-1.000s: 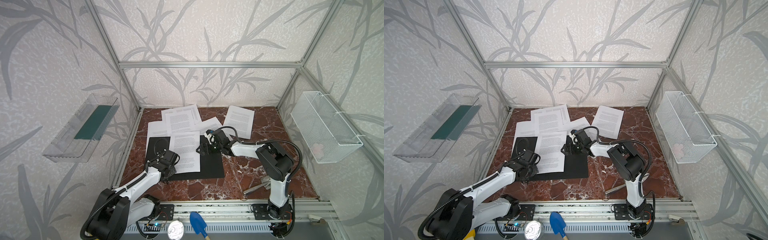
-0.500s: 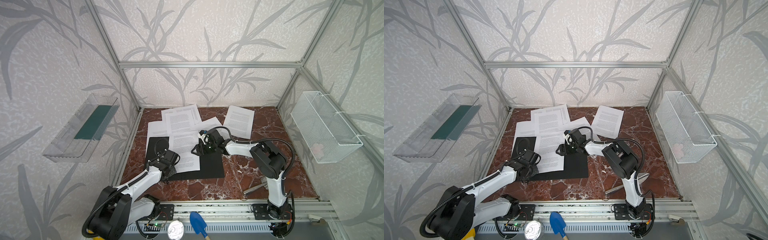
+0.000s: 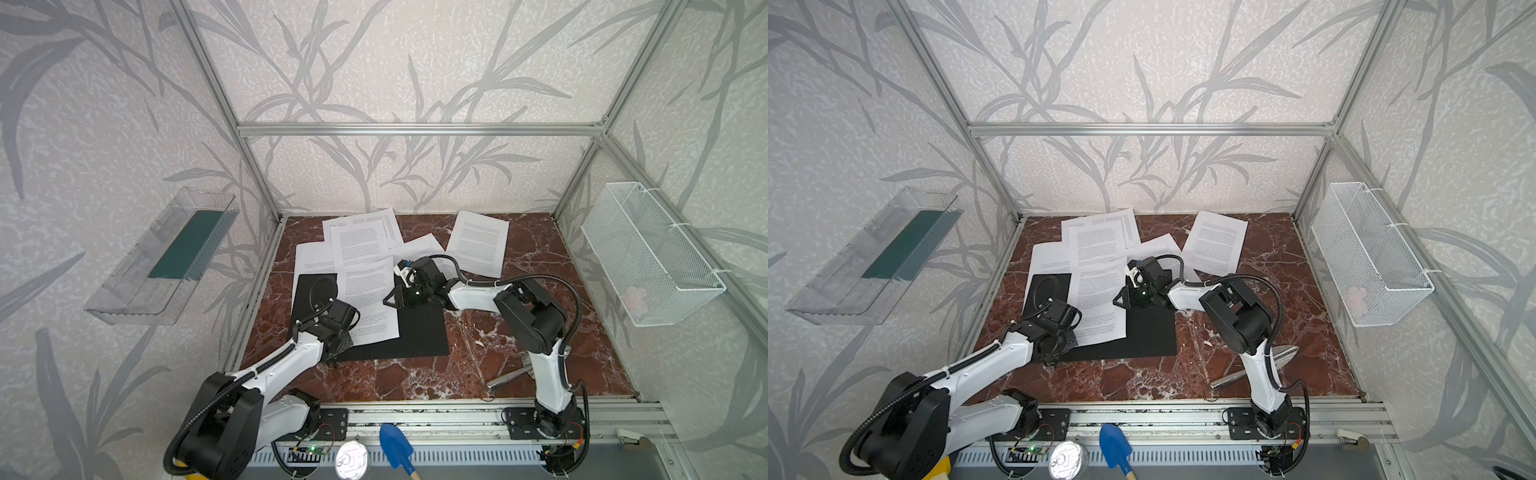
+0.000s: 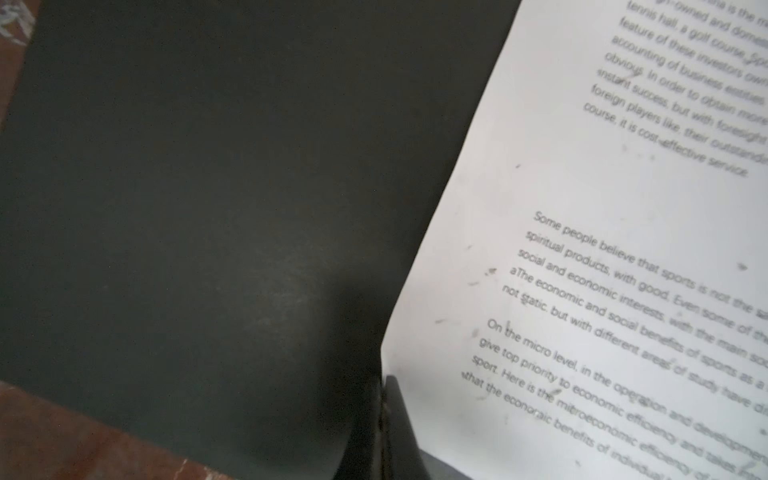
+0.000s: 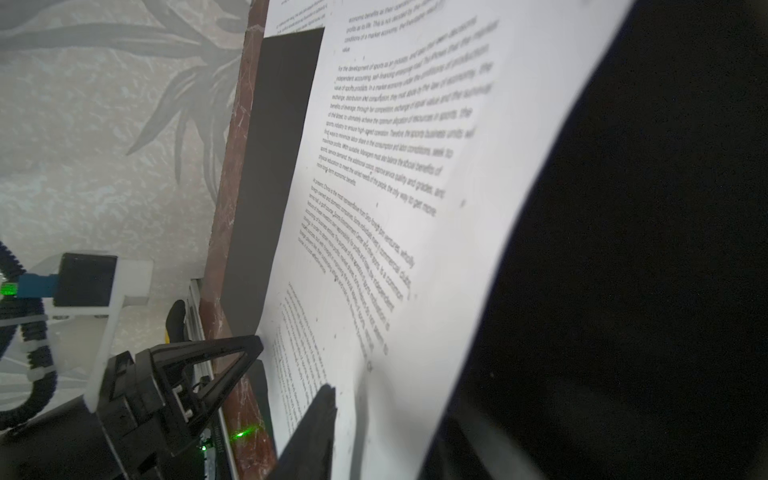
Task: Put the files into the folder
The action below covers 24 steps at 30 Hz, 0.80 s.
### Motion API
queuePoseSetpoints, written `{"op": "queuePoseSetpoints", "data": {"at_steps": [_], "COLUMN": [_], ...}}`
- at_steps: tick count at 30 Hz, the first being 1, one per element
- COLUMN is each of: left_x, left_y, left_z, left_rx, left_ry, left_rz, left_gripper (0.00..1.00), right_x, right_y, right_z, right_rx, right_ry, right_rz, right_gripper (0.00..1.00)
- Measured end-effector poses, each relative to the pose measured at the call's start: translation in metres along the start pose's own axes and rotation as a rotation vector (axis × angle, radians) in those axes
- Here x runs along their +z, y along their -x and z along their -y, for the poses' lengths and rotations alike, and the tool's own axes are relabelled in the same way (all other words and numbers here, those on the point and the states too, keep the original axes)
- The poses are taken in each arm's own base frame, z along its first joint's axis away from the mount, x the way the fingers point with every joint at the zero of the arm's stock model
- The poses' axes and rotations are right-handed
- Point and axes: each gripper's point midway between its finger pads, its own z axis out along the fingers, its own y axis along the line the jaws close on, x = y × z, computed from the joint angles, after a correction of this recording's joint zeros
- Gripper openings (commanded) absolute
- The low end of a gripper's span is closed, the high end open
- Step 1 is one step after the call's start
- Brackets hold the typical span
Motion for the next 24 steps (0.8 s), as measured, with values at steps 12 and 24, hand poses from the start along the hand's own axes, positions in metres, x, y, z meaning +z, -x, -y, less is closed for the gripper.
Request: {"op": "queuePoseSetpoints", "data": {"at_steps": [12,24], "left_x": [-0.07,-0.211], "left_y": [0.032,0.068], "left_z": [0.06,0.077], "left_rx": [0.03,0.207], "left_ry": [-0.347,-0.682], "left_rz": [0.054,0.303], "left_gripper": [0.99,0.99], "right_x": [-0.022,-0.076], "right_y": [0.002,-0.019], "right_z": [-0.016,0.008], "right_rx": [-0.022,-0.009], "right_ry": [0.005,-0.064], "right_rz": [0.031,0.081], "right_gripper": [0.0,0.0]}}
